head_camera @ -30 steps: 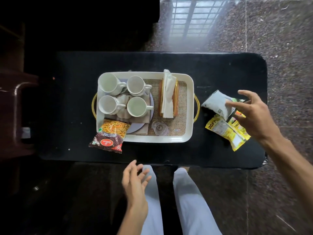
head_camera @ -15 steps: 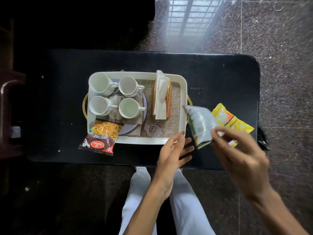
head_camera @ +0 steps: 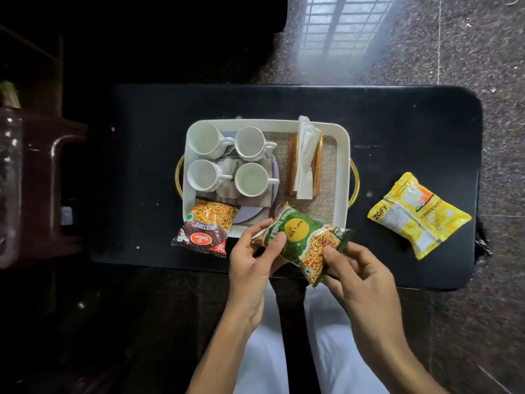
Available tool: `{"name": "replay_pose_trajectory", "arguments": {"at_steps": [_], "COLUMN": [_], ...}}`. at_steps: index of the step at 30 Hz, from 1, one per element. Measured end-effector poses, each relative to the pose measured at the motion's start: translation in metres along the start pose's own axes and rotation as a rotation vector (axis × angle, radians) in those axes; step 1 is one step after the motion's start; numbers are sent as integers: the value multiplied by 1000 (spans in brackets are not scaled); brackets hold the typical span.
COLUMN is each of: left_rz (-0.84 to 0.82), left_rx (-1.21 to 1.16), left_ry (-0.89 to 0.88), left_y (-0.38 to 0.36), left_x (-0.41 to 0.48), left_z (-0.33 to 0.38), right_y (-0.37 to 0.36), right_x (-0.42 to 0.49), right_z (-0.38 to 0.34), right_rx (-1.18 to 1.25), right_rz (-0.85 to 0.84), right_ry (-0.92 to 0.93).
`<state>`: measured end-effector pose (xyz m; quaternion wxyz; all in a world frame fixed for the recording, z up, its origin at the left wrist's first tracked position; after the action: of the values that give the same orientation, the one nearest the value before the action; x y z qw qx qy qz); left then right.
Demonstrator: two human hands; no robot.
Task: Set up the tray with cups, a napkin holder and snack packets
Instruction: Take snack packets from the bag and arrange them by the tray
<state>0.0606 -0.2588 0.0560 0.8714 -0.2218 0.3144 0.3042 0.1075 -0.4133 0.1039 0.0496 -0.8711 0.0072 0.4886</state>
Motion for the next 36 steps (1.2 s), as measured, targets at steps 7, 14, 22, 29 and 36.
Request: {"name": "replay_pose_trajectory", "arguments": {"at_steps": [7, 14, 22, 29, 36], "left_rz": [-138, -10, 45, 31, 207], "left_rx": [248, 167, 299, 577, 339], "left_ry": [-31, -60, -21, -22, 48], "left_y": [39, 55, 59, 58, 46], "left_x": [20, 24, 16, 17, 10], "left_z": [31, 32, 11, 0, -9], "right_y": [-19, -40, -51, -69, -72], "right_x": [18, 35, 52, 79, 88], "right_z": [3, 25, 52, 70, 70], "right_rx": [-320, -394, -414, -457, -604], "right_rz": [-130, -188, -16, 74, 132], "right_ry": [43, 32, 25, -54, 1]}}
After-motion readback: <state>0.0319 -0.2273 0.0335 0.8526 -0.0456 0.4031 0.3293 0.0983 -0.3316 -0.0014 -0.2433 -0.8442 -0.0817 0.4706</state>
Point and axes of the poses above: each hand's wrist, its own x-axis towards the middle knuckle, its own y-axis out of the back of the hand, z = x × y, the point moved 4 cm from there along x, towards the middle knuckle, and after that the axes turned 8 degrees about -y, right-handed, at the moved point
